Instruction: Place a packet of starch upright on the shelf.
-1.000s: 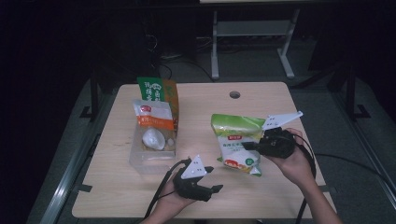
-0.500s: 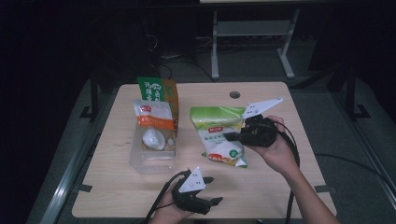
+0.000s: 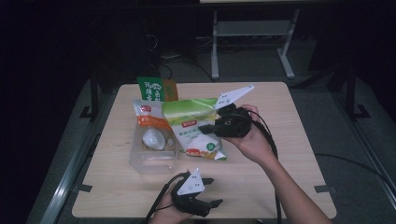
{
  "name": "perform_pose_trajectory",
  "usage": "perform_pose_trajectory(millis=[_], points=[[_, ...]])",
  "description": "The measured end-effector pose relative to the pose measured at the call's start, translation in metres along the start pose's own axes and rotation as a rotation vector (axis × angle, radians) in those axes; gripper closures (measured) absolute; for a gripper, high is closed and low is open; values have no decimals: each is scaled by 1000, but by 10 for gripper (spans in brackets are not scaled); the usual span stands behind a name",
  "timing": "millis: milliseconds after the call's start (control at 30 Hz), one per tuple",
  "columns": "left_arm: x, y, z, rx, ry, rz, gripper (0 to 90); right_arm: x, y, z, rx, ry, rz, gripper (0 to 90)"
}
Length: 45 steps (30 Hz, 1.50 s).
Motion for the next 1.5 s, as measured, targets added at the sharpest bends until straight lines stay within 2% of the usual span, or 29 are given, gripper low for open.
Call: perform_pose_trajectory(millis=[67, 100, 167, 333, 433, 667, 700, 1000, 1133, 1500], points=[[2, 2, -1, 11, -3, -12, 304, -7, -2, -7, -13, 2, 3, 900], [4, 2, -2, 8, -15, -39, 293, -14, -3, -13, -19, 4, 15, 900], [5, 2, -2, 8, -24, -49, 293, -19, -3, -19, -25, 6, 20, 900], [7, 4, -2, 18, -24, -41, 294, -29, -2, -32, -46, 11, 21, 900], [8, 1, 1, 11, -16, -39, 294, -36, -2, -46, -55, 4, 31, 900], [11, -1, 6, 2, -16, -34, 287, -46, -4, -64, -80, 4, 23, 900], [12, 0, 7, -2, -16, -37, 283, -49, -5, -71, -89, 6, 26, 900], [16, 2, 10, -1, -24, -41, 279, -57, -6, -97, -105, 1, 34, 900], [17, 1, 10, -6, -23, -42, 280, -59, -6, -112, -127, -8, 17, 900], [21, -1, 9, -16, -33, -28, 287, -60, -5, -142, -143, -32, 6, 900]])
Point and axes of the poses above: each handheld gripper's, and its own axes: z roughly backward along the jaws, x roughly out of its underside, y roughly to its right, the point moved 2 cm from there along -z, roughly forward along the jaws, and after that the axes turned 10 degrees about -x, right-handed, at the moved point
